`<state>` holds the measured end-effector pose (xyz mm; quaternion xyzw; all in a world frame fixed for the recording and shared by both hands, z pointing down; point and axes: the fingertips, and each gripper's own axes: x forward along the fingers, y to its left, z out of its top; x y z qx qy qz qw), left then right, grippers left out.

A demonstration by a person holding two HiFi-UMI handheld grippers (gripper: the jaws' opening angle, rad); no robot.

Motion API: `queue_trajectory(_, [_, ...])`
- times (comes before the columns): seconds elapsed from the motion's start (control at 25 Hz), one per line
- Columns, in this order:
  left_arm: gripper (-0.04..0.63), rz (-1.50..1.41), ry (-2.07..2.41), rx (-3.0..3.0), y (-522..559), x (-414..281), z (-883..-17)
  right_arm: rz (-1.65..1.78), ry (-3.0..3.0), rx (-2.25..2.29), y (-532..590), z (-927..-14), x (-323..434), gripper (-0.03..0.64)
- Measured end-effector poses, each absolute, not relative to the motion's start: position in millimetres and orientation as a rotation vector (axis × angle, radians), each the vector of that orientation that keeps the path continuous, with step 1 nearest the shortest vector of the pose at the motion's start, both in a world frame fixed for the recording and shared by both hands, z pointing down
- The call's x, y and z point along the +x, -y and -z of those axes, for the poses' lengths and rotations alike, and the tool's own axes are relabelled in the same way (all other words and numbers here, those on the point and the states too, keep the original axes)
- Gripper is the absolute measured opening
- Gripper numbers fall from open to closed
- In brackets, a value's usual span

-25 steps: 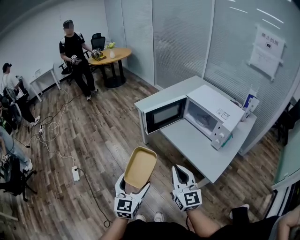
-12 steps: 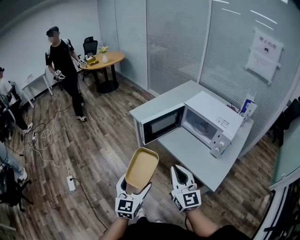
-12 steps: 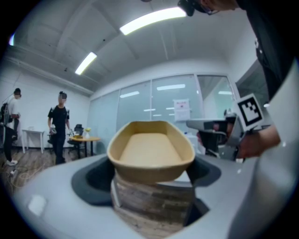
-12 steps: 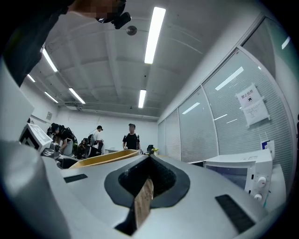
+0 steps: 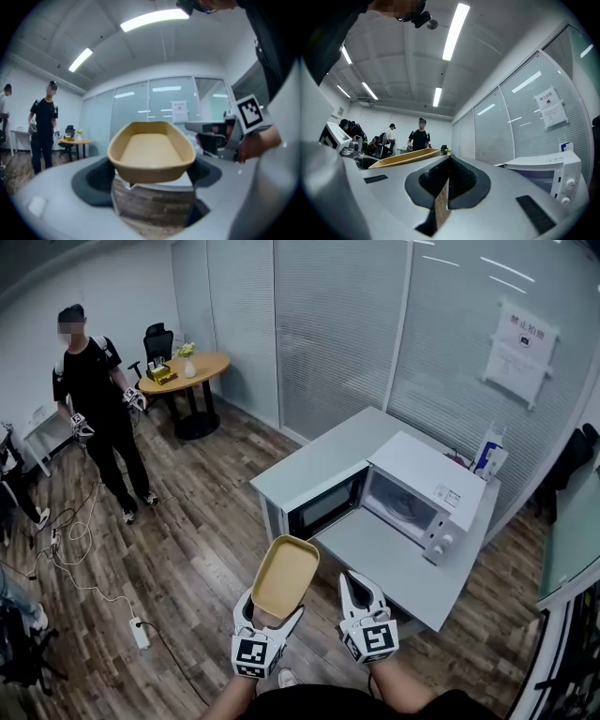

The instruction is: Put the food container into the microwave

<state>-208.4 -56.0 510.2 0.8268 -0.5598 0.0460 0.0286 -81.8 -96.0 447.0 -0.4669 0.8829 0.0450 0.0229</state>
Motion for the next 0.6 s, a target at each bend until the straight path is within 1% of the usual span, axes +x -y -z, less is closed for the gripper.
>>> queue_trajectory(0.2, [0.477, -0.123, 1.656, 2.610, 74.5, -212.2, -506.9, -0.141, -2.708, -1.523, 106.7, -451.4, -87.8, 0.005])
queue_trajectory(0.6, [0.477, -0.086, 1.520, 2.695, 101.6, -198.8, -508.3, -0.144, -2.641, -1.676, 118.6, -455.1, -72.0, 0.005])
